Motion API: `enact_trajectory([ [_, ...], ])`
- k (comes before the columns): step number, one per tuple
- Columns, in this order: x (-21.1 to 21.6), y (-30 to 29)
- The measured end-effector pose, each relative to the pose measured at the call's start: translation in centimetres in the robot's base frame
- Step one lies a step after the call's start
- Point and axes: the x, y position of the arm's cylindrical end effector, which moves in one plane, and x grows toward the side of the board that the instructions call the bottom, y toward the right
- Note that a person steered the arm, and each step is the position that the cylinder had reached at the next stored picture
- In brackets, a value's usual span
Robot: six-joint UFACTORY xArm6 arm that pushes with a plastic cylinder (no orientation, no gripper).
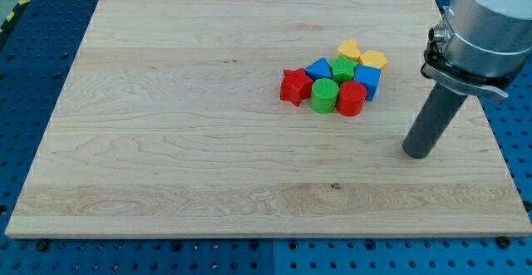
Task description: Point your arm to the blue cube
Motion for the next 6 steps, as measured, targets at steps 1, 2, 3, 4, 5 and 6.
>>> enact_trajectory([
  [1, -3.3, -0.7],
  [2, -3.6, -1.2],
  [3, -4.2, -0.3],
  [4, -7.9, 1.6],
  [5, -10.6, 1.6],
  [6, -11.2, 1.6],
])
